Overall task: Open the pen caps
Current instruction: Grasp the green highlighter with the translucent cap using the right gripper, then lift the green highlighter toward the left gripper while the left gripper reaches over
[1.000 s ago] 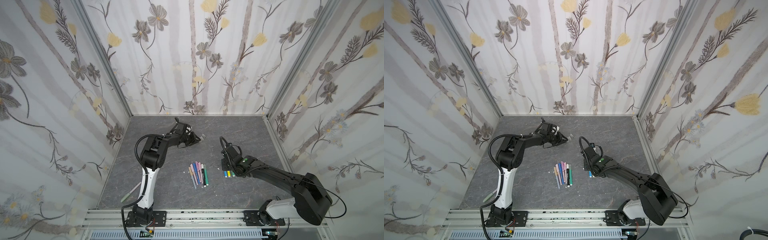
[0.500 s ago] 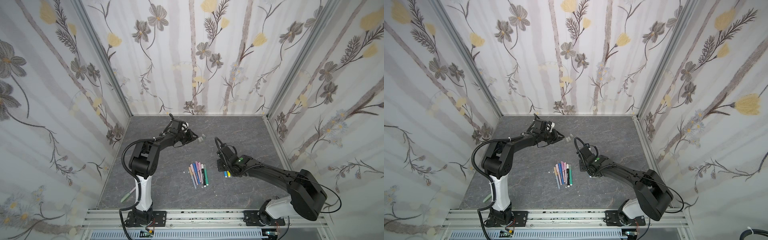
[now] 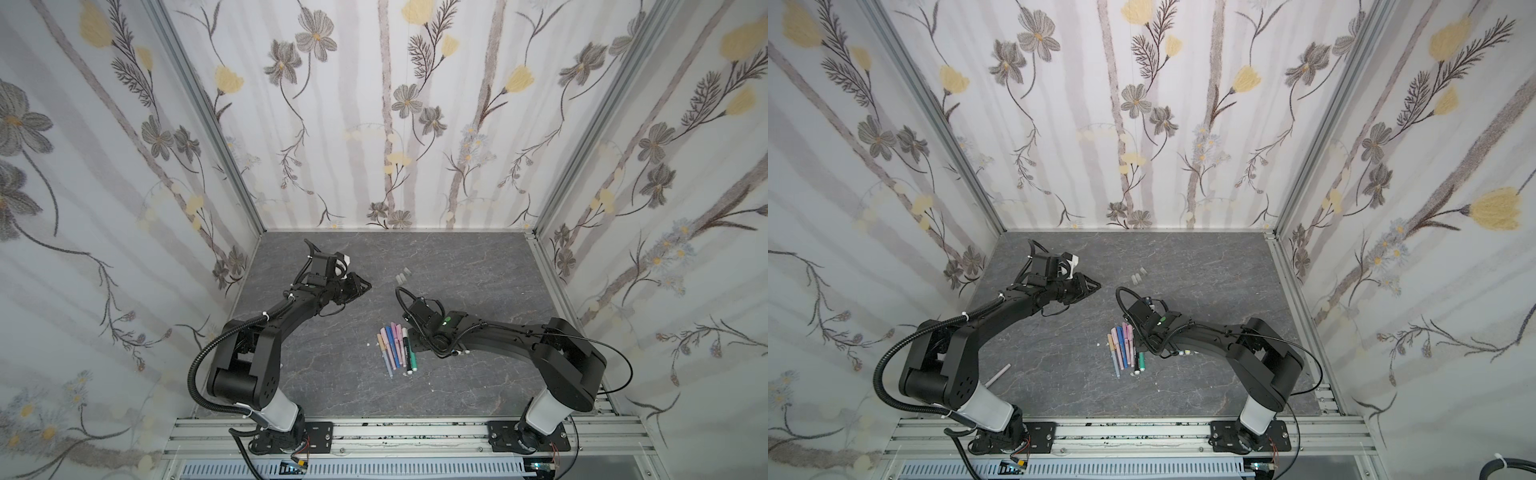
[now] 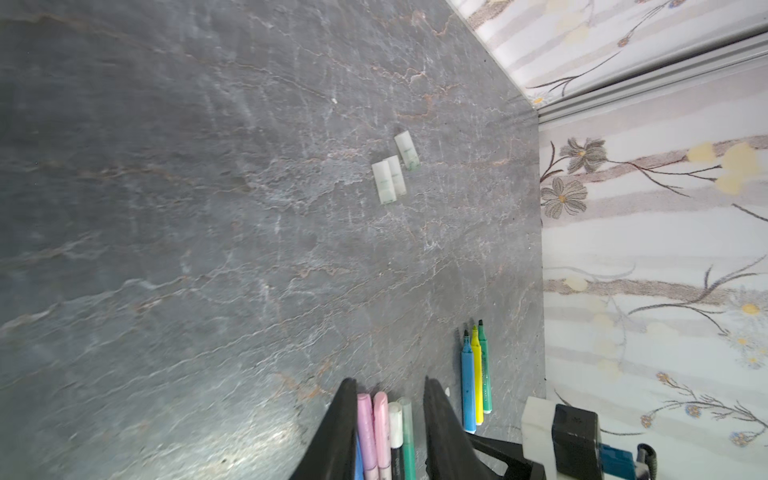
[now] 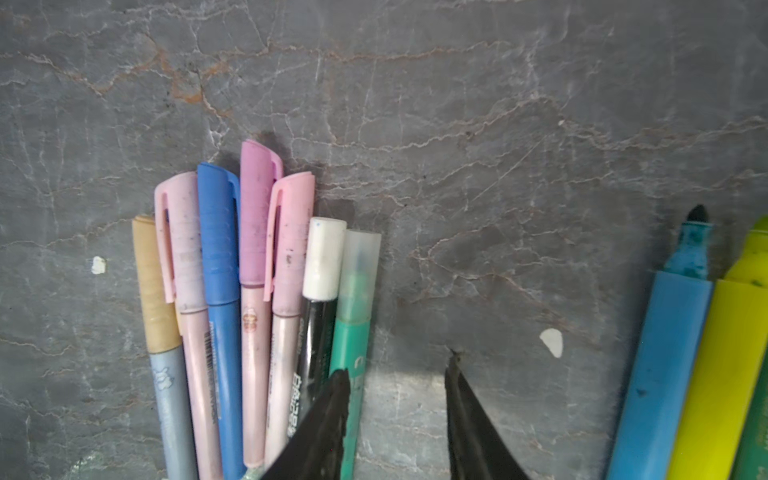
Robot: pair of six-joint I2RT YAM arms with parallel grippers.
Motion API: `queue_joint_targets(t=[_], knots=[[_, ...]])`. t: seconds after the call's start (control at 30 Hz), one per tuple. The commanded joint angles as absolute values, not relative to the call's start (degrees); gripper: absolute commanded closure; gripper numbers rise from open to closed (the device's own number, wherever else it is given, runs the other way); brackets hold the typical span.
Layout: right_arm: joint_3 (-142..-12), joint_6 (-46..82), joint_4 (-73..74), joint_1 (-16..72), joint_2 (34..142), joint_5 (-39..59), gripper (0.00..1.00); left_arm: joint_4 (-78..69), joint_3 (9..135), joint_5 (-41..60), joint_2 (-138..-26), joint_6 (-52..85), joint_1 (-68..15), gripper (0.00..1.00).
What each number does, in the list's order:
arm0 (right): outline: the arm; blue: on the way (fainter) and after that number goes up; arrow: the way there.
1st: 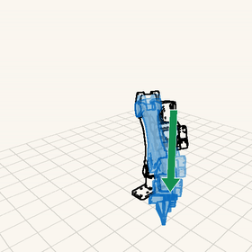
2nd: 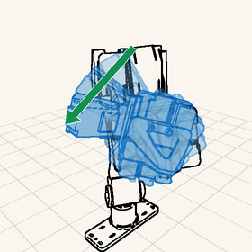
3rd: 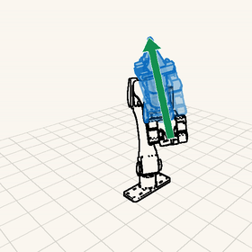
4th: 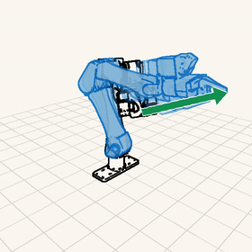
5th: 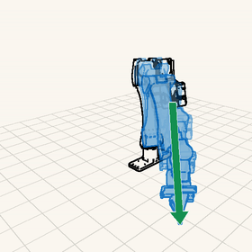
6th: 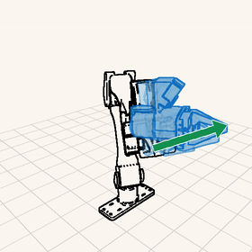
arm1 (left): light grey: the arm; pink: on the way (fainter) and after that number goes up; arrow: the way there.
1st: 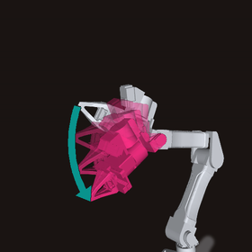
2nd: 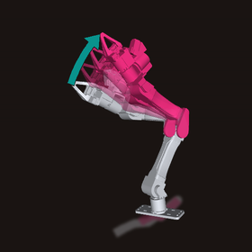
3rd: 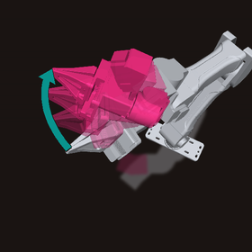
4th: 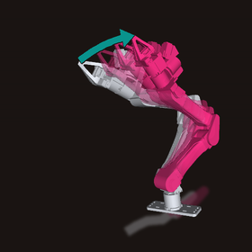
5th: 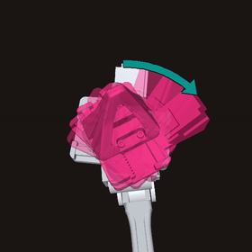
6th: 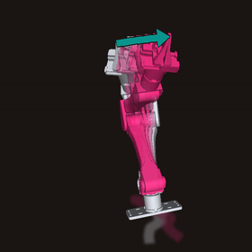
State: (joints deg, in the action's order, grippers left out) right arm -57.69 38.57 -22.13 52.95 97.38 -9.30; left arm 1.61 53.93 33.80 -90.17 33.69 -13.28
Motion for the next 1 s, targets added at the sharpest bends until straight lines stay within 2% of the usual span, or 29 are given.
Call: queue_joint_targets(t=[0.0, 0.47, 0.8, 0.97], knots=[[-58.6, 40.3, -22.7, 53.1, 98.6, -8.8, 0.62, 1.9, 52.1, 32.9, -88.6, 31.8, -12.0, 0.73], [-59.2, 41.3, -23.6, 54.1, 101.1, -8.2, 0.64, 0.7, 52.2, 34.5, -89.7, 31.8, -11.2, 0.73], [-53.7, 43.1, -23.5, 54.9, 98.5, -7.6, 0.7, 0.4, 52.0, 35.1, -89.8, 31.6, -11.1, 0.72], [-51.8, 43.1, -22.7, 55.1, 98.0, -6.8, 0.77, 1.7, 52.8, 36.0, -89.5, 30.9, -11.2, 0.72]])
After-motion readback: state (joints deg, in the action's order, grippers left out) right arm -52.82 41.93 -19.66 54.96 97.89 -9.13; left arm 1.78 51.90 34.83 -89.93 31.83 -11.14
